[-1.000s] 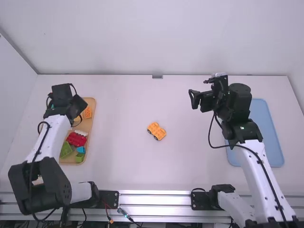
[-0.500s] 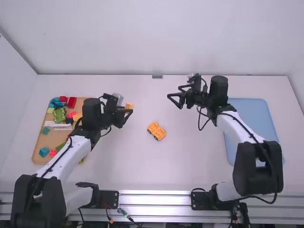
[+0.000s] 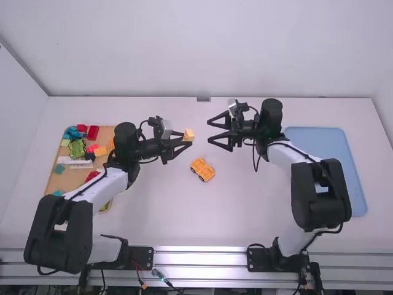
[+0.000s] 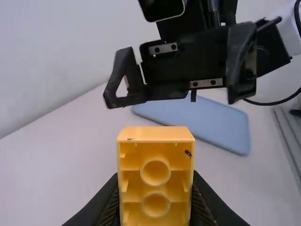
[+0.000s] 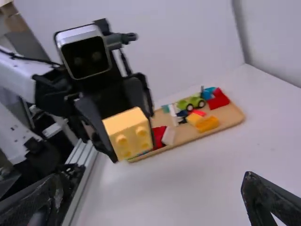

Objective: Assemble lego blocks to make yellow taxi

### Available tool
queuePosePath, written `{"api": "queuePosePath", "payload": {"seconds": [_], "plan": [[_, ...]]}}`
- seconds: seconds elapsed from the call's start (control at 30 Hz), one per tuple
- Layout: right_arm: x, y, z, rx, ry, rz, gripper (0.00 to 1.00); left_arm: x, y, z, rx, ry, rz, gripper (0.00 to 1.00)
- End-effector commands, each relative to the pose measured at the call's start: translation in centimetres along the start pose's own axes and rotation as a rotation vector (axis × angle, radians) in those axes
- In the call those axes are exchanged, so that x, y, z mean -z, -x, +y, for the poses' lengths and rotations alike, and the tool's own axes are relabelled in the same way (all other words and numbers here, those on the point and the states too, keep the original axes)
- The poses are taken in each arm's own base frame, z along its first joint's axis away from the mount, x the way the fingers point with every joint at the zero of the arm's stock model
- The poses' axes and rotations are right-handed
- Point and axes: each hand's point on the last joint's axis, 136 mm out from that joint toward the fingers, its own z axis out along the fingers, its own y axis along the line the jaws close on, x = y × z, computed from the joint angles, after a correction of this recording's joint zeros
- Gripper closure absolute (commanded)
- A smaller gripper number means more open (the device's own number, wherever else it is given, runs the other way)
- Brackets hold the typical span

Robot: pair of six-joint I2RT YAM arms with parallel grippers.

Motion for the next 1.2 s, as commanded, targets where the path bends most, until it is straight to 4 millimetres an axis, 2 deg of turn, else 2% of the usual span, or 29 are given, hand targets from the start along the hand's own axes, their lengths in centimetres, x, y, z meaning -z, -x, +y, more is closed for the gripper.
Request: {"api": "queuePosePath", "payload": {"seconds": [0.0,0.2,0.4,0.47,0.6,0.73,1.17], "plan": [[-1.2,0.3,1.3,0.008,0.079,0.022,0.03,-0.8,0.2,-0.9,0.051,-0.093,-0.004,0.98],[-2.7,-0.2,3.2,0.097,0.172,0.046,0.01,-1.8,0.7,-1.6,0.054,-0.252,0.005,0.98],[-3.5,-0.3,3.6,0.116,0.186,0.049,0.00,-2.1,0.7,-1.4,0.080,-0.263,0.009,0.98],[-3.7,-0.2,3.3,0.111,0.168,0.046,0.03,-2.1,0.7,-1.5,0.081,-0.266,0.010,0.98],[-3.7,-0.1,2.7,0.108,0.133,0.038,0.22,-2.2,0.7,-1.6,0.105,-0.268,0.013,0.97],[-3.9,-0.1,2.8,0.109,0.138,0.039,0.49,-2.0,0.7,-1.9,0.105,-0.292,0.015,0.97],[-4.3,-0.2,2.9,0.109,0.141,0.041,0.72,-2.3,0.5,-2.3,0.100,-0.303,0.019,0.96]]}}
